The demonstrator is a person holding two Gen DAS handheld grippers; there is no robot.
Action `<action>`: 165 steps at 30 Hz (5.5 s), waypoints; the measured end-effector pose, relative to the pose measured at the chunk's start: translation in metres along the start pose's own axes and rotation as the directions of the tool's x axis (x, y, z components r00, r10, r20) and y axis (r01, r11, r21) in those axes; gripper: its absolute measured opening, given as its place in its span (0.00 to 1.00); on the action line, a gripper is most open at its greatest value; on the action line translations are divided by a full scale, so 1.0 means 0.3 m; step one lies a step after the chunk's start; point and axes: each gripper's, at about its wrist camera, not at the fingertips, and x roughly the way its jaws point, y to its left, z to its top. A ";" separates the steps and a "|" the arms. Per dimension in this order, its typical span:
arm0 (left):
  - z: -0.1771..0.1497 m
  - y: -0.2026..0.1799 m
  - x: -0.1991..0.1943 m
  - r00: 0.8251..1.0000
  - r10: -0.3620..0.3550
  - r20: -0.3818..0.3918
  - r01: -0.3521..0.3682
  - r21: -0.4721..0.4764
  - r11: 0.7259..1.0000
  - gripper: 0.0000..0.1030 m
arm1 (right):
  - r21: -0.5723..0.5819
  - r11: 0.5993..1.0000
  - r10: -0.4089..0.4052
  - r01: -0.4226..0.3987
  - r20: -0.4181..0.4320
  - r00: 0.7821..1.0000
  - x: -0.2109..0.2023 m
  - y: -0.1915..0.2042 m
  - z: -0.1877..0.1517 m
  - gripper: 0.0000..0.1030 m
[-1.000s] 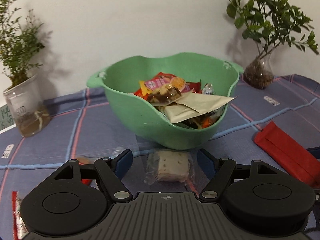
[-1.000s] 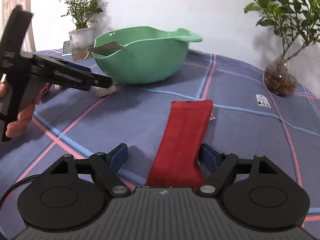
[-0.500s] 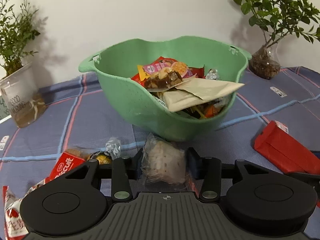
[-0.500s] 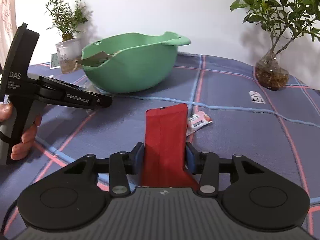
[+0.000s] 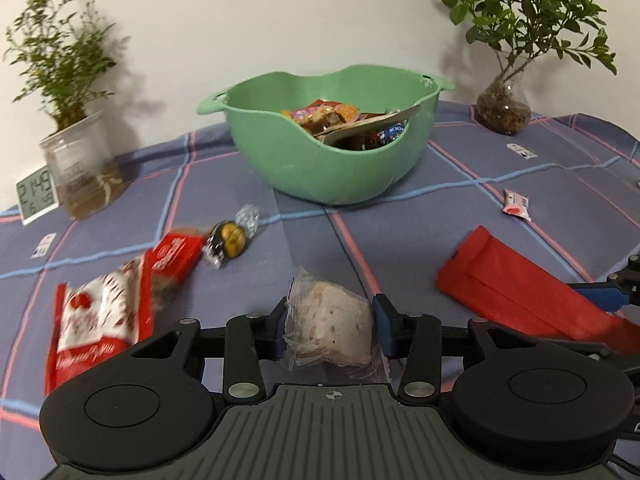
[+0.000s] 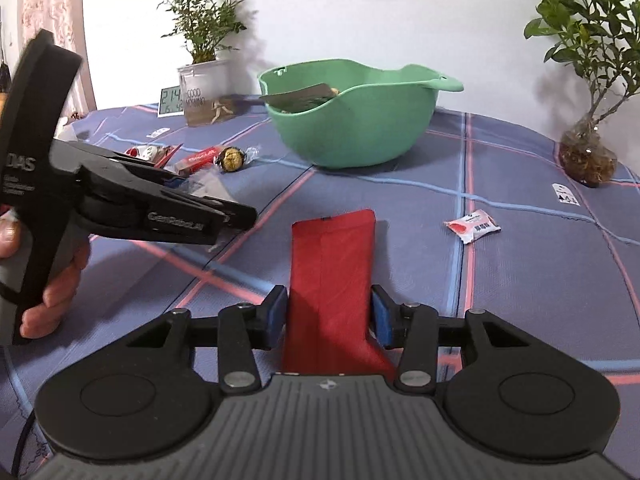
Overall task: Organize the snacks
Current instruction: 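Carry the pastry and red cloth pouch over the green bowl and release both, then grasp the red-white snack bag with the left tool while the right tool grasps the small red-white candy, then carry the snack bag and candy over the green bowl and release both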
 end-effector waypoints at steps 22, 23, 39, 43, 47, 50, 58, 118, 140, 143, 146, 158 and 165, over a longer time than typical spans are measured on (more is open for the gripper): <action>0.019 0.003 -0.130 0.999 0.043 0.033 -0.043 0.013 0.999 0.98 | 0.061 0.998 0.030 -0.031 0.015 0.999 -0.077 0.033 -0.015 0.49; 0.025 0.003 -0.135 0.998 0.043 0.038 -0.044 0.015 0.999 0.98 | 0.069 0.997 0.034 -0.035 0.021 0.999 -0.084 0.029 -0.010 0.49; 0.290 0.051 -0.162 0.982 0.014 0.191 -0.021 0.035 0.999 0.98 | 0.148 0.983 0.080 -0.106 0.175 0.981 -0.092 -0.075 0.250 0.49; 0.374 0.050 -0.112 0.976 0.022 0.218 -0.033 0.045 0.998 0.98 | 0.162 0.981 0.068 -0.105 0.218 0.974 -0.033 -0.116 0.373 0.49; 0.442 0.057 -0.046 0.974 0.019 0.226 -0.027 0.030 0.999 0.98 | 0.187 0.976 0.064 -0.108 0.226 0.972 0.054 -0.145 0.465 0.49; 0.482 0.076 0.012 0.974 0.028 0.224 -0.029 0.005 1.000 1.00 | 0.207 0.973 0.052 -0.098 0.217 0.975 0.122 -0.166 0.504 0.49; 0.470 0.161 0.064 0.975 0.056 0.213 -0.036 -0.094 0.995 1.00 | 0.226 0.969 0.048 -0.100 0.222 0.974 0.225 -0.217 0.502 0.70; -0.031 0.223 -0.135 0.986 0.019 -0.167 -0.103 -0.515 0.851 1.00 | 0.102 0.995 -0.003 0.001 0.016 1.000 0.024 -0.014 0.017 0.62; -0.033 0.146 -0.118 0.989 0.089 -0.120 -0.124 -0.327 0.937 1.00 | 0.052 0.999 -0.016 0.016 0.001 1.000 0.027 0.016 0.016 0.29; -0.027 0.139 -0.134 0.989 0.094 -0.111 -0.124 -0.310 0.942 1.00 | 0.063 0.998 -0.016 0.016 0.004 1.000 0.017 0.016 0.012 0.29; -0.021 0.125 -0.152 0.991 0.099 -0.094 -0.123 -0.295 0.948 1.00 | 0.072 0.997 -0.017 0.016 0.015 1.000 0.007 0.013 0.010 0.28; 0.059 0.120 -0.239 0.996 0.094 0.006 -0.089 -0.260 0.961 1.00 | 0.085 0.996 0.004 -0.010 0.064 0.998 -0.029 0.019 0.042 0.28; 0.206 0.126 -0.262 0.992 0.071 0.103 -0.045 -0.235 0.971 1.00 | 0.087 0.996 0.021 -0.035 0.159 0.987 -0.050 -0.023 0.166 0.28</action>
